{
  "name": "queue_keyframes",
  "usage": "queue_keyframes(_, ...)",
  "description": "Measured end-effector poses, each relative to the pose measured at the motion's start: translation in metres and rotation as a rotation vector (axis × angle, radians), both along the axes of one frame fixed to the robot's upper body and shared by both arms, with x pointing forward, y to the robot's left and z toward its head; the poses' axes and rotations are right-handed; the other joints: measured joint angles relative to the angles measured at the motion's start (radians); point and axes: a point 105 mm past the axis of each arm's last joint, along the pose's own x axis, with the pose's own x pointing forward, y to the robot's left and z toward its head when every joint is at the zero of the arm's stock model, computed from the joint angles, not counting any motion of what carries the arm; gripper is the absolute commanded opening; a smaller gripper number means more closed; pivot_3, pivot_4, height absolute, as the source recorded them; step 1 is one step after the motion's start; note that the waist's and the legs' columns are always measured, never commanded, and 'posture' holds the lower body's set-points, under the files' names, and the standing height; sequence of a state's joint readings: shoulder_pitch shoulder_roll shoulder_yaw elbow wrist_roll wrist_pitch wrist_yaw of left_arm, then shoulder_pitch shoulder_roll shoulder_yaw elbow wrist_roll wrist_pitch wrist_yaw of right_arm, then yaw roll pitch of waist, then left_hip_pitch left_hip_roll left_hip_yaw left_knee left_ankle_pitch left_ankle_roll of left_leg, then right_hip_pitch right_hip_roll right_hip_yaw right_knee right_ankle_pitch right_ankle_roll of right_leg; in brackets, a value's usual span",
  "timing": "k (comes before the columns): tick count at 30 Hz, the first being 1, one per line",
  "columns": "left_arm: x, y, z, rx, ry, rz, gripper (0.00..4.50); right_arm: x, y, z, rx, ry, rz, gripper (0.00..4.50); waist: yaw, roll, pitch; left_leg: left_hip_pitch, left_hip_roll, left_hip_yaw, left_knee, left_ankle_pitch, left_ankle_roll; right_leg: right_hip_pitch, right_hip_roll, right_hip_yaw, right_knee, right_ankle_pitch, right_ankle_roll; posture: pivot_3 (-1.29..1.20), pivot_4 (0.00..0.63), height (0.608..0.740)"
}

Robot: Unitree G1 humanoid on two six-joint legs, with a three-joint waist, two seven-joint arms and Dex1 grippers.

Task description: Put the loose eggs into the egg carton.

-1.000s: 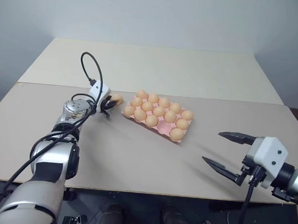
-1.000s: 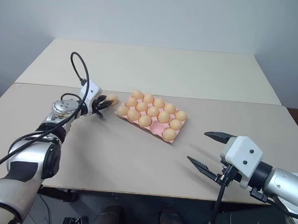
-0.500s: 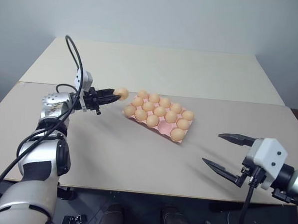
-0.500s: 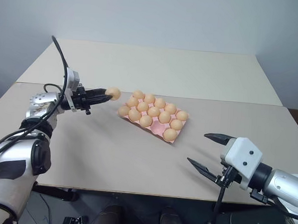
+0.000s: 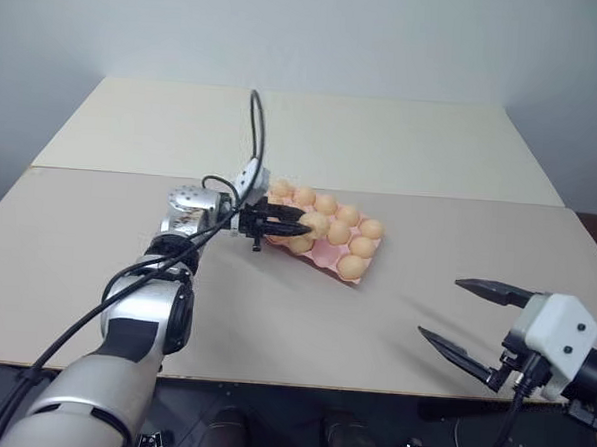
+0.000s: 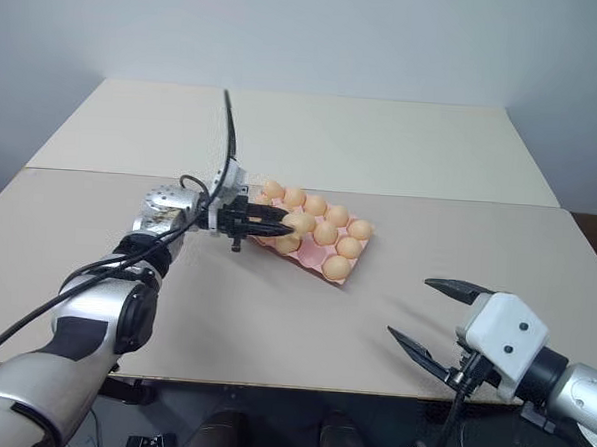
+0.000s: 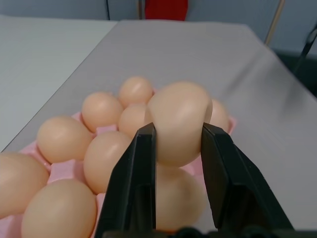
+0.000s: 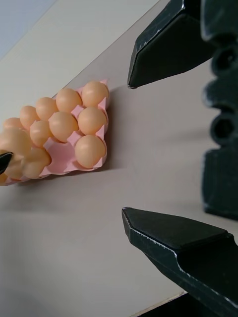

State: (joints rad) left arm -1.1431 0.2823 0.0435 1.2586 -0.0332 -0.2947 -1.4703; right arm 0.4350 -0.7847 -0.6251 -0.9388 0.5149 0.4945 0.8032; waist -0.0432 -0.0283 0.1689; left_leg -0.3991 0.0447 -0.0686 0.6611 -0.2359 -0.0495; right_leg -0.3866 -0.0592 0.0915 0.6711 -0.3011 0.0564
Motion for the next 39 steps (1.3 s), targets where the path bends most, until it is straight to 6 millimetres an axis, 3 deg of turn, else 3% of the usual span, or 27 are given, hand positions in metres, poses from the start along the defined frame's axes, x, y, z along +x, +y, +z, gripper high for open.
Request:
queue_keyframes(5,-0.001,-0.003,-0.002,0.018,-0.003,-0.01,1.04,-0.004,0.0,0.0,0.0,-0.007,-0.019,4.5,0.002,0.0,0.0,0.0,0.0,0.0,0.0,0.0,0.0,0.0,0.0,0.0,0.0,0.0,0.0,0.0,0.15,0.74)
queue_keyframes(13,-0.005,-0.01,-0.009,0.08,-0.031,-0.056,3.62,-0.002,0.0,0.003,0.001,-0.026,-0.034,4.5,0.003,0.0,0.0,0.0,0.0,0.0,0.0,0.0,0.0,0.0,0.0,0.0,0.0,0.0,0.0,0.0,0.15,0.74)
queue_keyframes(23,-0.003,0.0,-0.006,0.085,-0.051,-0.037,3.62,0.0,-0.001,0.003,0.004,-0.029,-0.034,4.5,0.002,0.0,0.0,0.0,0.0,0.0,0.0,0.0,0.0,0.0,0.0,0.0,0.0,0.0,0.0,0.0,0.15,0.74)
queue_keyframes(33,-0.009,0.093,0.018,0.131,-0.126,0.072,3.62,0.005,-0.004,0.003,-0.007,-0.016,-0.012,4.5,0.0,0.0,0.0,0.0,0.001,0.0,0.0,0.0,0.0,0.0,0.0,0.0,0.0,0.0,0.0,0.0,0.15,0.74)
queue_keyframes(39,-0.037,0.152,0.014,0.128,-0.115,0.186,3.62,0.017,-0.003,0.002,0.003,-0.001,0.042,4.5,-0.001,0.0,0.0,0.0,0.002,0.0,0.0,0.0,0.0,0.0,0.0,-0.001,0.001,0.0,0.0,0.0,0.15,0.74)
